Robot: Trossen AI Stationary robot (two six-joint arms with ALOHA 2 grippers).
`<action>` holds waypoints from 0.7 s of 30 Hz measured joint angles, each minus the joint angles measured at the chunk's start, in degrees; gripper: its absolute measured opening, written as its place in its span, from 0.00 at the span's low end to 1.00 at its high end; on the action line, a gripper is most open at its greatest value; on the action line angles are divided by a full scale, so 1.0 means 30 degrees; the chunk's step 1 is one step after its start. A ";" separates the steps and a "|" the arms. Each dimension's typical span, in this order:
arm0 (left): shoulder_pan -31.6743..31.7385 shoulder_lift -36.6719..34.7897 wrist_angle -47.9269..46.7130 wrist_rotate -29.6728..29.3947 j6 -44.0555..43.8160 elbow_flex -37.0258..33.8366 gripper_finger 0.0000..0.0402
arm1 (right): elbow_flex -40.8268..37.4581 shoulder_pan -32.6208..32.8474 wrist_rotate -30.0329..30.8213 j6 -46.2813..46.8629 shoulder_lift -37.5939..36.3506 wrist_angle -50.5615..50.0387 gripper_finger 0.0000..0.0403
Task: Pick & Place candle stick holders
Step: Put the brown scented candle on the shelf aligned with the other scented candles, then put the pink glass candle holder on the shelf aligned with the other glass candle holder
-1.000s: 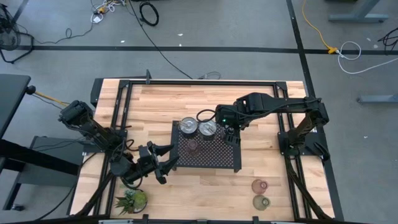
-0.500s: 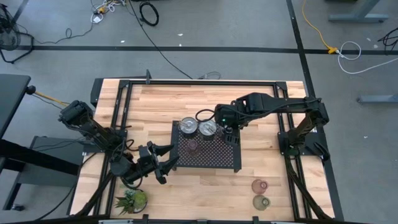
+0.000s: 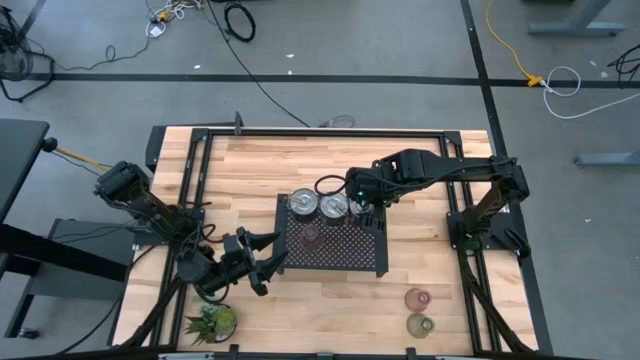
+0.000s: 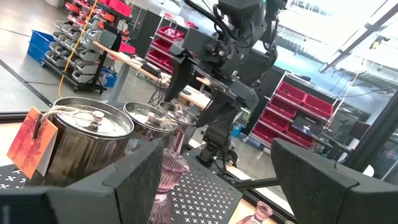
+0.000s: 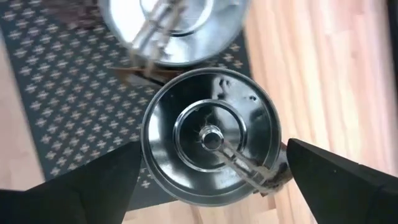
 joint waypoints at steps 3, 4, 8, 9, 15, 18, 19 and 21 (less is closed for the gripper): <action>-0.0002 0.0000 -0.0002 -0.0007 0.0025 0.0000 0.74 | 0.0000 -0.0069 0.0718 0.0635 -0.0045 -0.0606 0.99; 0.0000 0.0000 -0.0004 -0.0015 0.0025 0.0000 0.74 | 0.0000 -0.0144 0.0791 0.0681 -0.0071 -0.0839 0.99; 0.0000 0.0000 -0.0002 -0.0029 0.0025 0.0000 0.74 | 0.0000 -0.0491 0.0560 0.1072 -0.0304 -0.1670 0.98; 0.0000 0.0000 -0.0006 -0.0037 0.0025 0.0000 0.74 | 0.0000 -0.0542 0.0396 0.1229 -0.0391 -0.1642 0.98; 0.0007 -0.0007 -0.0005 -0.0044 0.0025 0.0000 0.74 | 0.0000 -0.0525 -0.1157 0.1368 -0.0741 -0.0973 0.98; 0.0015 -0.0007 0.0000 -0.0113 -0.0041 0.0000 0.74 | 0.0000 -0.0469 -0.2114 0.1523 -0.0772 -0.0764 0.98; 0.0015 -0.0007 -0.0015 -0.0124 -0.0048 0.0000 0.74 | 0.0000 -0.0421 -0.2302 0.1623 -0.0772 -0.0716 0.98; 0.0015 -0.0007 0.0007 -0.0124 -0.0075 0.0000 0.74 | 0.0000 -0.0281 -0.2390 0.1636 -0.0772 -0.0707 0.98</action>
